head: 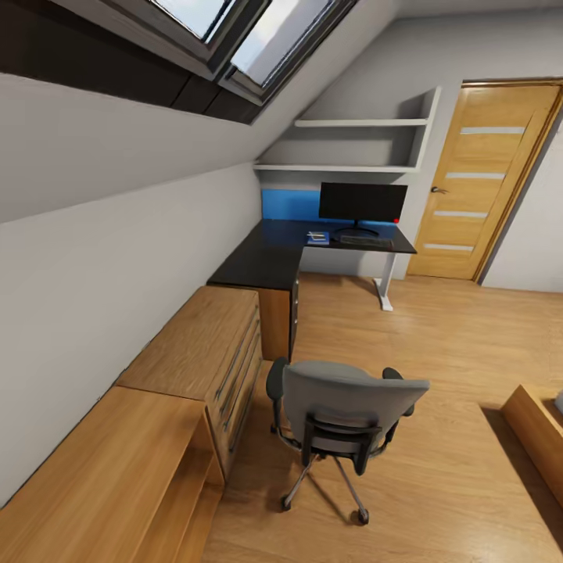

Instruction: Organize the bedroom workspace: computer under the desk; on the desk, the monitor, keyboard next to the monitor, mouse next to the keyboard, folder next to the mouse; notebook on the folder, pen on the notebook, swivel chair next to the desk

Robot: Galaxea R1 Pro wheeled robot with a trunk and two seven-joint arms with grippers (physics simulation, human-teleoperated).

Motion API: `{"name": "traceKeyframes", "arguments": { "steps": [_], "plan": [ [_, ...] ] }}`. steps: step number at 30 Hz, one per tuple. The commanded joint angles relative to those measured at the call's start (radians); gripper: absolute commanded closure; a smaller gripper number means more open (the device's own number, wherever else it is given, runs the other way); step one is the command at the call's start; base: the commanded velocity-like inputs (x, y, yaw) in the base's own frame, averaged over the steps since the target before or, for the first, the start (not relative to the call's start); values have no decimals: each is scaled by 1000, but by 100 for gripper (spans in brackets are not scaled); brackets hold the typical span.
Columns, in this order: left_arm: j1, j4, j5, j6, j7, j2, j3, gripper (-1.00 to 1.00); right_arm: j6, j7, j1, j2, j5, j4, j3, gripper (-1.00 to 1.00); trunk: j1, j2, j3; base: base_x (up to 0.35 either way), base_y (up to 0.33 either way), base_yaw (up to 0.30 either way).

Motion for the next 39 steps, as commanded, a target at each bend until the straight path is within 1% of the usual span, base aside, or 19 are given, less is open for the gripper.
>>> {"name": "traceKeyframes", "arguments": {
  "steps": [1,25,30,39],
  "plan": [
    [0,0,0,-1,9,0,-8,-100,-1,-10,-1,0,2,1,8,-100,1,-2,-2,0,103,-288],
    [0,0,-1,-1,10,0,-8,-100,-2,-10,-1,0,2,0,9,-100,1,-2,-2,0,14,-283],
    [0,0,-2,-3,6,0,-9,-100,-2,-10,-1,1,3,0,9,-100,1,-2,-2,0,0,-89],
    [0,0,-8,-11,1,-3,-15,-100,-10,-10,-1,2,5,-1,11,-100,1,-2,-2,0,0,-14]
  ]
}}
